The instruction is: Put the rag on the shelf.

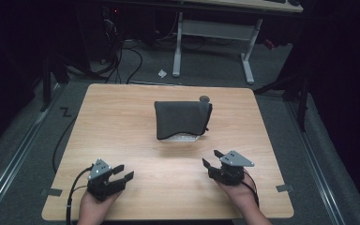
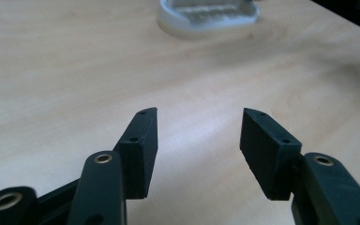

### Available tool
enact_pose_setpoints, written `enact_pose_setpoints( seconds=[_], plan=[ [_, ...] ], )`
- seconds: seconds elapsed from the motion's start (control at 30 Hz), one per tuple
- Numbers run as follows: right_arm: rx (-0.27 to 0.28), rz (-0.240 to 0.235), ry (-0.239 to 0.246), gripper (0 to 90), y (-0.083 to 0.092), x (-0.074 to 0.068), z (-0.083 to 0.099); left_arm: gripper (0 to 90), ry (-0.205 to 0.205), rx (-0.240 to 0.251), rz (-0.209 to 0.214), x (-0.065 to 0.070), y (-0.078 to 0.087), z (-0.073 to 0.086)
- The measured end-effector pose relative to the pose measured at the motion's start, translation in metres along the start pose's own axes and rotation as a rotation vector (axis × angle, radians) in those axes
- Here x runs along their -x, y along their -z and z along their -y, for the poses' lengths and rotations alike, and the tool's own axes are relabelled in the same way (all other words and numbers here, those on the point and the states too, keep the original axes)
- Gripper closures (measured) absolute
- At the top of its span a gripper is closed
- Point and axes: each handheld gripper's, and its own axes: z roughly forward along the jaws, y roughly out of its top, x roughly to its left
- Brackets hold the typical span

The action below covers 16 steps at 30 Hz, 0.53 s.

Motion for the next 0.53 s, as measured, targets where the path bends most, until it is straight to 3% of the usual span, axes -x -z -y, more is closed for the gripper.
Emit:
enact_pose_setpoints(
  seconds=[0.03, 0.07, 0.17, 0.4, 0.53],
  plan=[
    [-0.013, 0.000, 0.002, 42.2, 0.002, -0.003, 0.005, 47.1, -0.023, -0.038, -0.006, 0.006, 0.000, 0.005],
    [-0.034, 0.004, 0.010, 42.2, 0.004, -0.006, 0.015, 47.0, -0.027, -0.045, 0.000, 0.008, 0.000, 0.006],
    [-0.078, 0.002, 0.014, 42.1, 0.005, -0.011, 0.026, 46.1, -0.028, -0.029, 0.015, 0.013, 0.001, 0.004],
    [-0.075, 0.005, 0.013, 42.1, 0.001, -0.013, 0.025, 45.3, -0.031, -0.050, 0.012, 0.010, -0.003, 0.005],
    [-0.083, 0.000, 0.021, 41.9, -0.001, -0.013, 0.026, 45.2, -0.014, -0.044, 0.016, 0.009, -0.003, 0.005]
  ],
)
